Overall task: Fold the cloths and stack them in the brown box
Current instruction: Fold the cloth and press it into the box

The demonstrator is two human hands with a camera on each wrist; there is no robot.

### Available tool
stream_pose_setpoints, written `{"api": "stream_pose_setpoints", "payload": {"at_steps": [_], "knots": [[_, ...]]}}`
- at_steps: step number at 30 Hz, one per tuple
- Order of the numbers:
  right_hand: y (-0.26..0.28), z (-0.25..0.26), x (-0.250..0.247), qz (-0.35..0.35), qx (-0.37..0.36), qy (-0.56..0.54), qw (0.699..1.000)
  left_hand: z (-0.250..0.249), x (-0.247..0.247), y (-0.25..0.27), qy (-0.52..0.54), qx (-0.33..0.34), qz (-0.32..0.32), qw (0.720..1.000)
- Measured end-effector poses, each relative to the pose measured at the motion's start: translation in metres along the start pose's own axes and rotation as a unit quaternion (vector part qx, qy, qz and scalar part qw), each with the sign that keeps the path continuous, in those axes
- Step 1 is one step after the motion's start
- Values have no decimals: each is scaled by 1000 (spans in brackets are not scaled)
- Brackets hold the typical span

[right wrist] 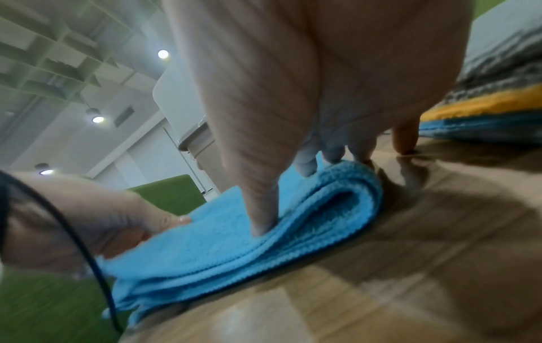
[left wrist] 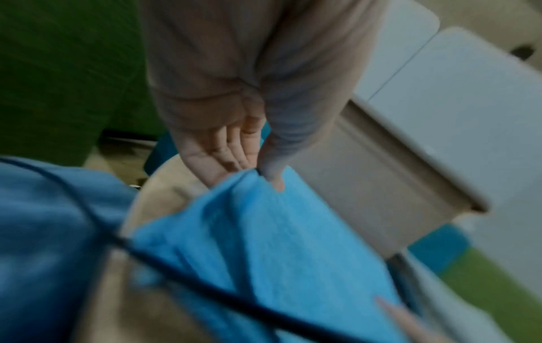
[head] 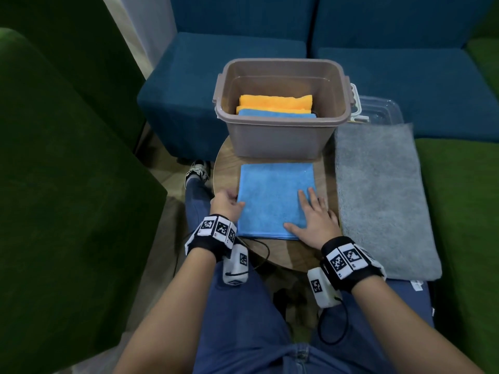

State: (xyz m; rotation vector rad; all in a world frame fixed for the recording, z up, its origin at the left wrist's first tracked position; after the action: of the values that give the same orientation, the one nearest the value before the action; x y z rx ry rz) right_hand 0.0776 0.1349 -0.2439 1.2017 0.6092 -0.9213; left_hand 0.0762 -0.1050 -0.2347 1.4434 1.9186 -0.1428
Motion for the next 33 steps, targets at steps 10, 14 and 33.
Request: {"api": "stream_pose_setpoints", "payload": {"at_steps": [10,14,33], "knots": [[5,48,3,-47,-111,16,993,-5,5,-5,-61,30,35,997],[0,28,19,-21,-94,63,993,0,3,-7,-53,-3,25,998],[-57,2,-25,-12,4,-83,996,-26,66,-3,-372,253,275,849]]}}
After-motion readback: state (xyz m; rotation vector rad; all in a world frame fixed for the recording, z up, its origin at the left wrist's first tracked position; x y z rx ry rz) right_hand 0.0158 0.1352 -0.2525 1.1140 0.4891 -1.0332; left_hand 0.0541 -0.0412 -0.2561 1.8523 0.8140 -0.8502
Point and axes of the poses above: each hand's wrist, its own y-axis away from the middle knuckle, its own x-axis out of the palm, z = x × y, the point moved 9 cm from there along -y, towards the middle knuckle, and after that the axes turned 7 degrees about x, right-handed, at the moved point
